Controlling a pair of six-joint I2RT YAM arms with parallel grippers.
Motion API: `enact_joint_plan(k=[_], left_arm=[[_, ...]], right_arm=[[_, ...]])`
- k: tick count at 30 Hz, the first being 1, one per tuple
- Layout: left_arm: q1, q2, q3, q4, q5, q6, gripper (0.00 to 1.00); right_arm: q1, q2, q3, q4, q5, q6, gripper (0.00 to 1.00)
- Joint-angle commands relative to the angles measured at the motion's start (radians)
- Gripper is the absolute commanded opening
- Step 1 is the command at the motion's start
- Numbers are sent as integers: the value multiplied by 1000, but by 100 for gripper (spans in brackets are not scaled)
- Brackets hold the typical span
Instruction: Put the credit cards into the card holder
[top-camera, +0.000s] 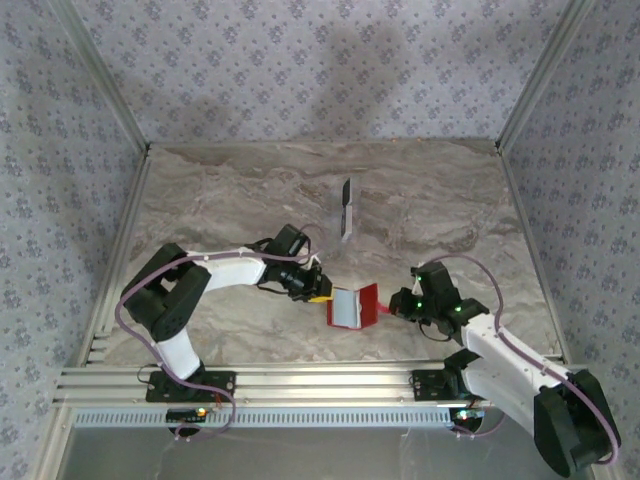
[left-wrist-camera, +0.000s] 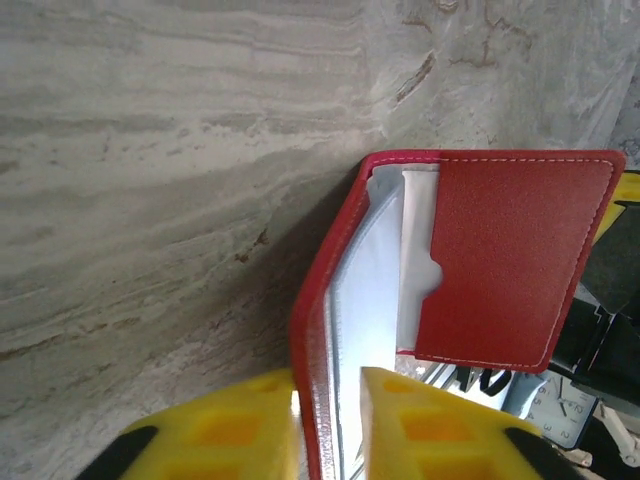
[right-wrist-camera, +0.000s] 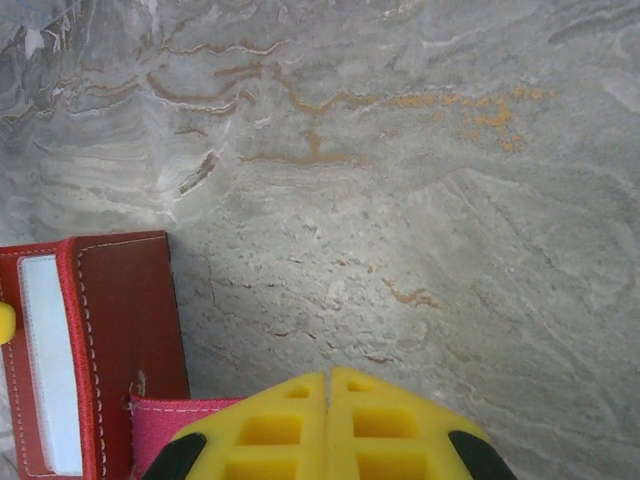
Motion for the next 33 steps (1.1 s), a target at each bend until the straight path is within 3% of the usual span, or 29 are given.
enact_joint_plan(k=[1, 6, 10, 16, 19, 22, 25, 27, 30, 33], left_arm=[[-6, 13, 27, -26, 2, 0, 13], [-7, 14, 41, -29, 15, 2, 0], [-7, -8, 39, -51, 15, 12, 0], [-7, -45, 15, -66, 1, 15, 0], [-6, -47, 8, -51, 8, 4, 0], [-7, -56, -6, -33, 10, -15, 0], [-7, -73, -24, -24, 3, -48, 0], [-7, -79, -27, -32, -7, -49, 0], [-7, -86, -41, -12, -7, -59, 0], [-7, -102, -59, 20, 2, -76, 0]], right_arm=[[-13, 2, -7, 7, -36, -30, 0], [-24, 0, 10, -16, -52, -48, 2], [-30, -11, 51, -68, -56, -76, 30], [-32, -82, 219, -217, 25, -190, 45], [-22, -76, 284, -225, -37, -231, 47], [62, -80, 301, -139, -115, -187, 48], [230, -57, 315, -55, -29, -100, 60], [318, 1, 323, -31, 22, -52, 62], [376, 102, 292, 18, 70, 17, 63], [384, 189, 260, 68, 34, 27, 65]])
